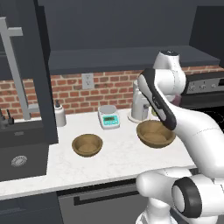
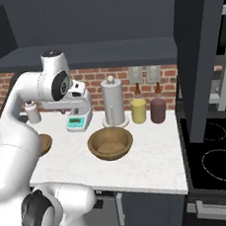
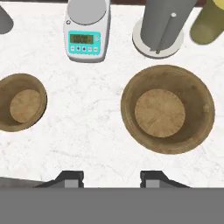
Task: Pick up the bowls on the counter and stack them on top of one another in the open cabinet. Place the smaller bowl on top of the larger bowl.
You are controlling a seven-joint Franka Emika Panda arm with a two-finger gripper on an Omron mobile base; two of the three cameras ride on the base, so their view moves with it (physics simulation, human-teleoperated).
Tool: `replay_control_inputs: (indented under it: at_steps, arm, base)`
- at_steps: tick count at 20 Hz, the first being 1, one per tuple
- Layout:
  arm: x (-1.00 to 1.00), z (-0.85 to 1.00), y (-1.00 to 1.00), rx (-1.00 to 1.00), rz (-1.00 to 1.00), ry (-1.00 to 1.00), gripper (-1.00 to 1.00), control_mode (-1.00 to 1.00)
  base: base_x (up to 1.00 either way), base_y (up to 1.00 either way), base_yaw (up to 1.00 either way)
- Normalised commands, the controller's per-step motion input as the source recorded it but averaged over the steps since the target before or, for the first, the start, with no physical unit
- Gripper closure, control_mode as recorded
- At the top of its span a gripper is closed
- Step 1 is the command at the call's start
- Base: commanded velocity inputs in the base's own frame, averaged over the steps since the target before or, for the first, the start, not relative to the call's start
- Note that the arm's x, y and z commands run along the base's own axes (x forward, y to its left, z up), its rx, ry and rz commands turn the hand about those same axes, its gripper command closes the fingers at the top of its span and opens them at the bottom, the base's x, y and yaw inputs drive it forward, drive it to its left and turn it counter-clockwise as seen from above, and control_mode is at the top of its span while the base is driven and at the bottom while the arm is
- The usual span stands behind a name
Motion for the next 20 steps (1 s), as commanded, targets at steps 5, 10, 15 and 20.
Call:
replay_control_inputs:
  at_steps: [5,10,15,20]
  arm:
    - [-0.01,-0.19,0.5,-0.09,0.03,0.0,-1.0,-1.0]
    - [0.01,-0.55,1.0,-0.19,0.02,0.12,-1.0,-1.0]
    - [0.16,-0.61,1.0,-0.1,0.02,0.22,-1.0,-1.0]
    - [0.47,-0.69,0.96,-0.01,0.0,0.13,-1.0,-1.0]
  base:
    - [0.0,0.0,0.0]
    - [0.0,0.0,0.0]
    - [0.0,0.0,0.0]
    - [0.0,0.0,0.0]
